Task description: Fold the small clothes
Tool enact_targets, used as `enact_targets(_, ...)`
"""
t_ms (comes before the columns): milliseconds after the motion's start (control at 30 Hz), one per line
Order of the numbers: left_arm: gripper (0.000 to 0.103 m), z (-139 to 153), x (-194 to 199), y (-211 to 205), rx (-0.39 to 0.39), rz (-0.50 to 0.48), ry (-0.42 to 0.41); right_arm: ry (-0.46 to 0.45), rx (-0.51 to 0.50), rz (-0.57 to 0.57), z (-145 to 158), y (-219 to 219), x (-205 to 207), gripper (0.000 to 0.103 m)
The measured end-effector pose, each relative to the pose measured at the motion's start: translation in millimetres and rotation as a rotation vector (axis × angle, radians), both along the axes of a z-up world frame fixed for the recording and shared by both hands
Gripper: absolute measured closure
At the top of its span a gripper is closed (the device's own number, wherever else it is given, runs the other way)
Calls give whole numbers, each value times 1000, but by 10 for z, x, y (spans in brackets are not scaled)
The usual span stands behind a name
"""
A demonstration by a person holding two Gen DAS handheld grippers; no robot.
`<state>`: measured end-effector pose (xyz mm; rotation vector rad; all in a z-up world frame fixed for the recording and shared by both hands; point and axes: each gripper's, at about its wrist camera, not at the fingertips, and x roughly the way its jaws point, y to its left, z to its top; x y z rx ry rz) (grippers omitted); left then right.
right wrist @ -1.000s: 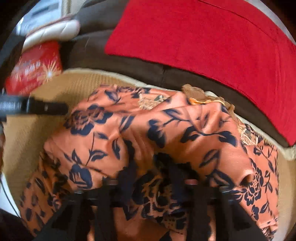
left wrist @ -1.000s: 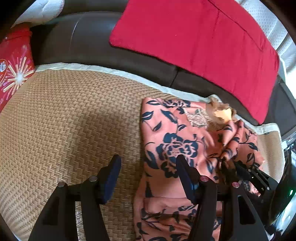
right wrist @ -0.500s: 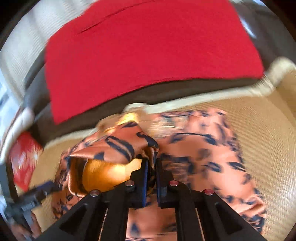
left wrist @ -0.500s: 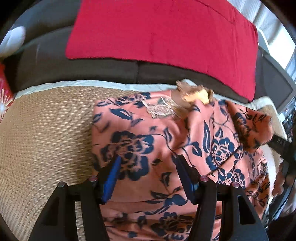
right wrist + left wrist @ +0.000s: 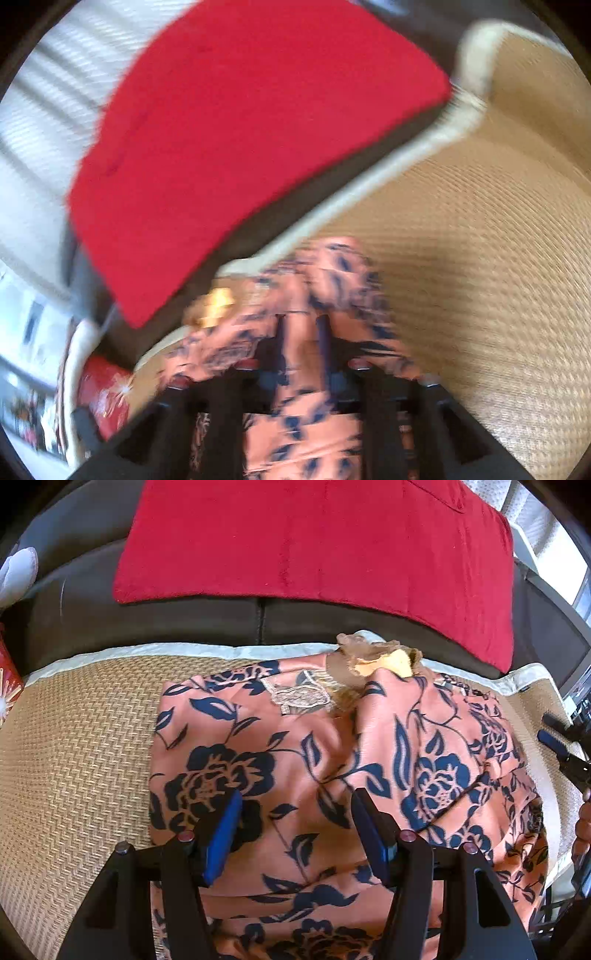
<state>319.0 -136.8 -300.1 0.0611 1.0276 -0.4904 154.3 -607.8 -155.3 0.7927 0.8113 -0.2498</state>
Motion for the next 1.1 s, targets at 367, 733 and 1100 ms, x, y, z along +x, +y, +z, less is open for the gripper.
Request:
enact_targets(367, 40, -145, -8, -56, 68, -39, 21, 143, 37, 81, -550, 240, 391, 61)
enact_targets(733, 40, -29, 45, 271, 13, 27, 19, 55, -191, 54, 157, 561, -70, 97)
enact_targets(1100, 40, -129, 44, 278, 96, 33, 57, 134, -127, -136, 116, 203, -233, 83)
